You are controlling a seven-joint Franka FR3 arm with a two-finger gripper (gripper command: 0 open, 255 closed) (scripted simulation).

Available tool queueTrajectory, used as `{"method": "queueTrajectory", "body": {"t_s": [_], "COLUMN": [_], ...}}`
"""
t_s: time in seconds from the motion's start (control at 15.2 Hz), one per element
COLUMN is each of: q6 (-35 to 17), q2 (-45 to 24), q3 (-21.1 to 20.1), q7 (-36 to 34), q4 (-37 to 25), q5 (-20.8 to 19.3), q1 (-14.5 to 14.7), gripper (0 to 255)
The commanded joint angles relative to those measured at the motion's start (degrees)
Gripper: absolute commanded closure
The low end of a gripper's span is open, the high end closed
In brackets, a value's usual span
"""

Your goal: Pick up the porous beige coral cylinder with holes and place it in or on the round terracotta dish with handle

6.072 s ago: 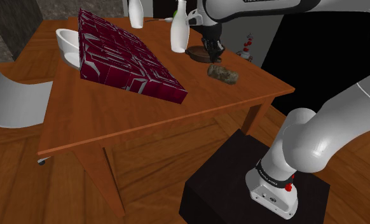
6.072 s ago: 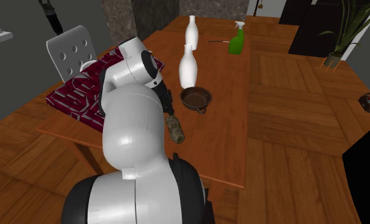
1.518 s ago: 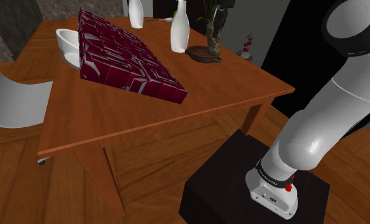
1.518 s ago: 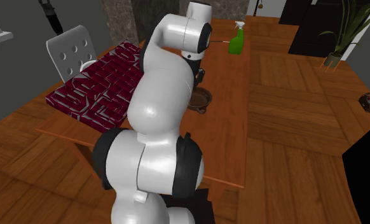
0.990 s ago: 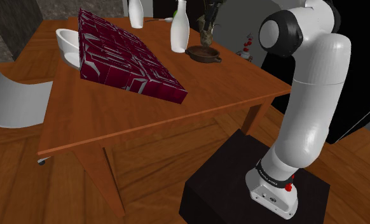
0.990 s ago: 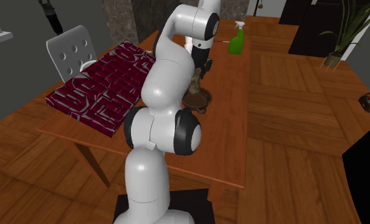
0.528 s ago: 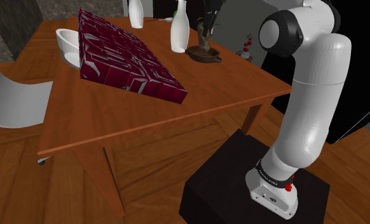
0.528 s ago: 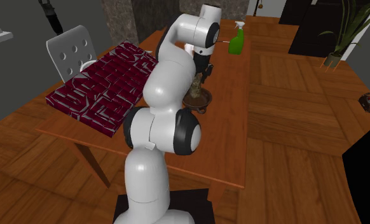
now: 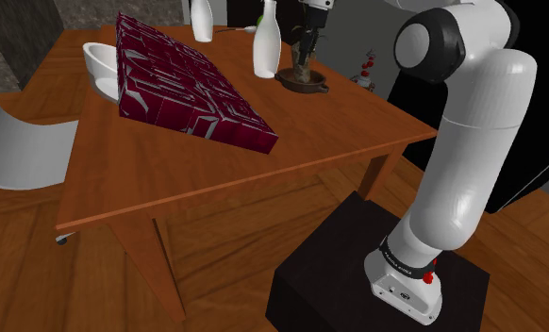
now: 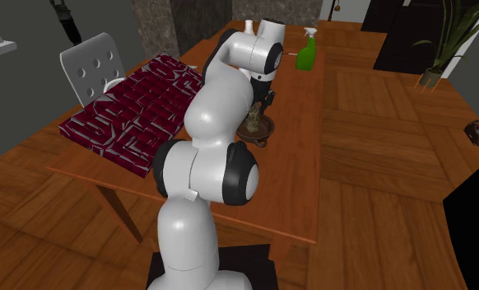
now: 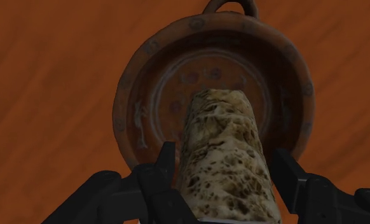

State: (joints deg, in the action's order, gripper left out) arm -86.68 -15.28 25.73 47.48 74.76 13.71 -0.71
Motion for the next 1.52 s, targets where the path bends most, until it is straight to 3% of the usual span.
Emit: {"method": "queueTrajectory", "body": {"t_s": [0.0,0.4,0.46,0.79,1.06,1.45], "q6": [-0.67,-0.67,-0.79,-0.67,8.92,8.92], "q2": [-0.12,-0.13,-0.05,-0.12,-4.42,-4.42], "q3": [-0.03,0.00,-0.01,0.00,0.34,0.31], "q7": [0.02,0.02,-0.01,0.02,0.14,0.13], "q4": [1.49,1.48,1.67,1.50,-12.01,-12.01], "q5": [-0.24,-0.23,-0.27,-0.23,1.87,1.85], "q1": [0.16,0.19,0.23,0.19,-2.70,-2.73], "gripper": [255,255,0,0,0,0]}}
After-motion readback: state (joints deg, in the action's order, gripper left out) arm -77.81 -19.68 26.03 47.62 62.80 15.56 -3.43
